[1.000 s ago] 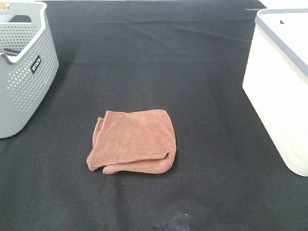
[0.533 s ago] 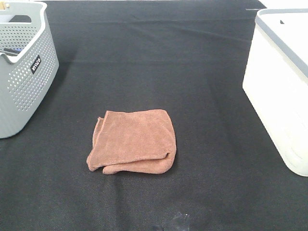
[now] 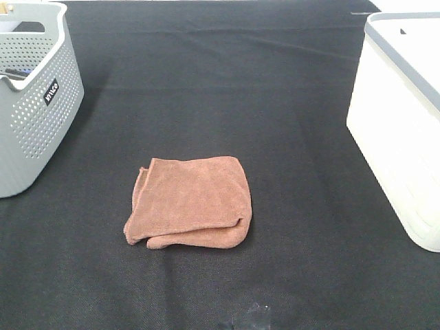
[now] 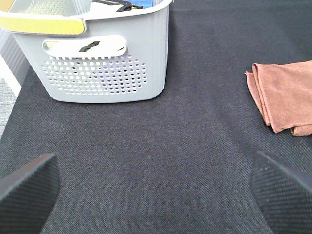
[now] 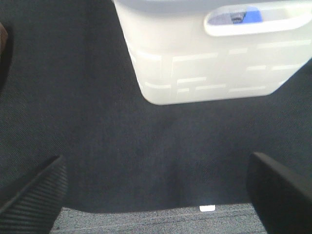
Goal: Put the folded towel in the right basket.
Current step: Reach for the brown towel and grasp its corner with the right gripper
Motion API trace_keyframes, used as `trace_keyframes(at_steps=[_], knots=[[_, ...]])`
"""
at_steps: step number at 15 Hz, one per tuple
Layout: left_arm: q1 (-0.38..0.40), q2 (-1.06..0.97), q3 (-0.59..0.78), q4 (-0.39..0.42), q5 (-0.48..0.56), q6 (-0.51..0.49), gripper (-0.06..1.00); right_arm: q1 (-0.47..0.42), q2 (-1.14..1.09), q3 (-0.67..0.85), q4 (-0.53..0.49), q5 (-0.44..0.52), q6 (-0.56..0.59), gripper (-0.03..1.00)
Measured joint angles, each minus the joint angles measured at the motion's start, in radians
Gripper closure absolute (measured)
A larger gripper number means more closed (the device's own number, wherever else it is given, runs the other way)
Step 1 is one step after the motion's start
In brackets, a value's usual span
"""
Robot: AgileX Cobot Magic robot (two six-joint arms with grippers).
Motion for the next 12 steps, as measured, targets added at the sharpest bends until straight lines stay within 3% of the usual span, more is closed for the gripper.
trace_keyframes(at_steps=[3, 7, 10, 11, 12], knots=[[0.000, 0.000, 0.000, 0.000, 0.000, 0.000, -0.05, 0.006, 0.280, -0.299, 0.083, 0.062, -0.031, 0.02], [0.000, 0.000, 0.000, 0.000, 0.000, 0.000, -0.05, 0.090, 0.618, -0.641, 0.298, 0.100, -0.127, 0.03], [0.000, 0.000, 0.000, 0.000, 0.000, 0.000, -0.05, 0.155, 0.776, -0.695, 0.370, 0.100, -0.129, 0.03], [0.000, 0.000, 0.000, 0.000, 0.000, 0.000, -0.05, 0.310, 0.949, -0.699, 0.385, 0.093, -0.118, 0.03], [0.000, 0.000, 0.000, 0.000, 0.000, 0.000, -0.05, 0.310, 0.949, -0.699, 0.385, 0.093, -0.118, 0.03]])
